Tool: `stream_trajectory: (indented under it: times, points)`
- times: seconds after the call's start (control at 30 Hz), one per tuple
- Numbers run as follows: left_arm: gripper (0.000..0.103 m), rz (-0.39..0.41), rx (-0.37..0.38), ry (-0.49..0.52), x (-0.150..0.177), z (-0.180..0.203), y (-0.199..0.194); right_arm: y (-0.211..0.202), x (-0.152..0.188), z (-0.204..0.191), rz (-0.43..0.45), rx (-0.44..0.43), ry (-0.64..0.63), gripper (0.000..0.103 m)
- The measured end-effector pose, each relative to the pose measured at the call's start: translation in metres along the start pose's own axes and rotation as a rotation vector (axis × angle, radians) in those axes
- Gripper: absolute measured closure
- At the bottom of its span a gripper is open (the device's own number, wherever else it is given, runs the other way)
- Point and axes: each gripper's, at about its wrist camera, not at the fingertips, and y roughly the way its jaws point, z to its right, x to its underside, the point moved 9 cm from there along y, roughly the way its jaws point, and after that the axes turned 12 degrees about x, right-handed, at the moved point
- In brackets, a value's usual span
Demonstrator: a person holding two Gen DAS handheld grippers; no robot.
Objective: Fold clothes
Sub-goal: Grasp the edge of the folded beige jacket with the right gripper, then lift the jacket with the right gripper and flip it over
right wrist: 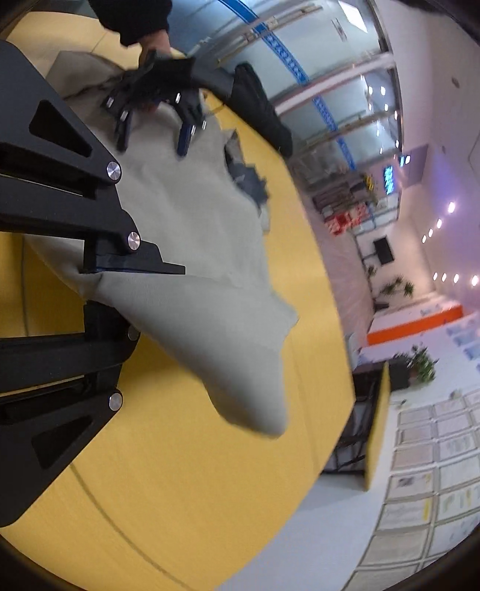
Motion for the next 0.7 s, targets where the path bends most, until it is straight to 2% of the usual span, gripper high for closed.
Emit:
stream_trajectory:
  times: [0.1, 0.17, 0.3, 0.37, 0.43, 0.57, 0.63, 0.7]
  points:
    - [0.0, -0.007, 0.013, 0.032, -0.008, 0.007, 0.007, -0.021, -0.021, -0.045, 0.073, -0.103, -0.055, 0.096]
    - [0.0, 0.002, 0.008, 0.041, -0.009, 0.009, 0.002, -0.032, -0.02, -0.069, 0.098, -0.156, -0.095, 0.097]
    - [0.0, 0.11, 0.07, 0.102, -0.03, 0.03, -0.011, -0.038, -0.017, -0.088, 0.098, -0.259, -0.071, 0.096]
    - [0.0, 0.074, 0.075, 0.093, -0.036, 0.033, 0.011, -0.04, -0.016, -0.093, 0.093, -0.31, -0.046, 0.096]
    - [0.0, -0.001, 0.065, 0.11, -0.032, 0.039, 0.039, -0.041, -0.014, -0.098, 0.087, -0.362, -0.02, 0.097]
    - [0.0, 0.02, 0.098, 0.089, -0.037, 0.04, 0.043, -0.045, -0.011, -0.107, 0.075, -0.464, 0.03, 0.096]
    - [0.0, 0.012, 0.07, 0.102, -0.031, 0.043, 0.039, -0.044, -0.006, -0.114, 0.069, -0.497, 0.03, 0.096]
    - [0.001, -0.002, 0.052, 0.105, -0.02, 0.045, 0.028, -0.04, -0.003, -0.112, 0.069, -0.494, 0.046, 0.096]
